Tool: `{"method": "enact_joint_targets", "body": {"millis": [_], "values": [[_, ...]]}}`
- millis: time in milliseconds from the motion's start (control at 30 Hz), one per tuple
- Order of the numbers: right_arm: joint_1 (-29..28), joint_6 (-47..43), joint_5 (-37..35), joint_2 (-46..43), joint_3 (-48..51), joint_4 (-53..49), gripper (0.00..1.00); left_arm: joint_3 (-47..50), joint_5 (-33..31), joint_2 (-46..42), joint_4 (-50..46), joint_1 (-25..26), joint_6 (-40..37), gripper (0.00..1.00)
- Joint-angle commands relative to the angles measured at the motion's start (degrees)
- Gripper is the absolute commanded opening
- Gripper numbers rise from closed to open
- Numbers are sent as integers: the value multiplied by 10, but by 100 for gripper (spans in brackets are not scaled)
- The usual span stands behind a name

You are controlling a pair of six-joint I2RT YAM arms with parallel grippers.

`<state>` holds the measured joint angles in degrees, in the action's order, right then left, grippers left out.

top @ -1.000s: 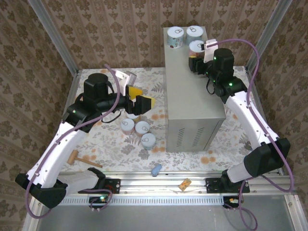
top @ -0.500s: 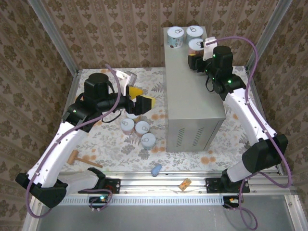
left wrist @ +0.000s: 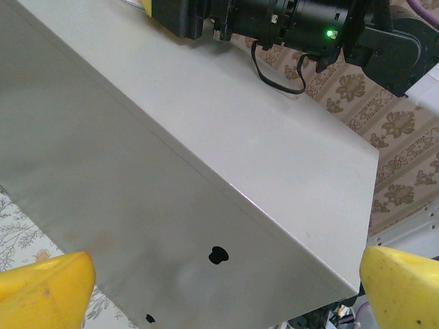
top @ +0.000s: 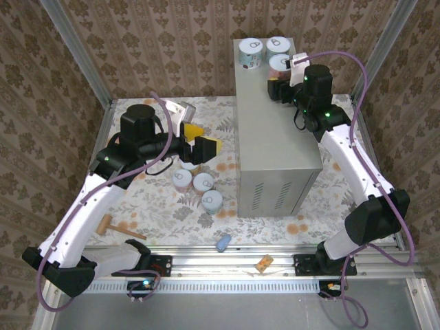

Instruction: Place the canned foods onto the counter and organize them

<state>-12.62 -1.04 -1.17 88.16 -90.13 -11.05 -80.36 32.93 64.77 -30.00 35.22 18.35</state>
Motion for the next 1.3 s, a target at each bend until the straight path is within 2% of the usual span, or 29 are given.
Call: {"method": "enact_joint_targets", "body": {"millis": [0, 233, 467, 633, 700, 800, 967, 1100, 1267], "values": [[3, 1, 4, -5, -15, -9, 82, -12, -5, -7, 5, 2, -8, 100], [3, 19, -2, -74, -6, -44, 100, 0, -19, -20, 1, 2, -9, 100], [2, 41, -47, -164, -35, -212, 100, 2, -47, -26, -21, 3, -19, 100], [-9, 38, -66, -201, -67, -327, 100, 23, -98, -32, -29, 3, -22, 100], [-21, 31, -49, -219, -67, -349, 100, 34, -134, -33, -40, 3, -20, 100], [-59, 18, -14, -228, -84, -391, 100, 50, -209, -33, -70, 3, -12, 100], [-174, 3, 10, -227, -107, -430, 100, 83, -327, -32, -131, 2, 12, 100], [-242, 19, 40, -226, -108, -426, 100, 134, -387, -46, -156, 2, 37, 100], [-333, 15, 9, -190, -124, -451, 100, 197, -453, -48, -199, -4, 98, 100]]}}
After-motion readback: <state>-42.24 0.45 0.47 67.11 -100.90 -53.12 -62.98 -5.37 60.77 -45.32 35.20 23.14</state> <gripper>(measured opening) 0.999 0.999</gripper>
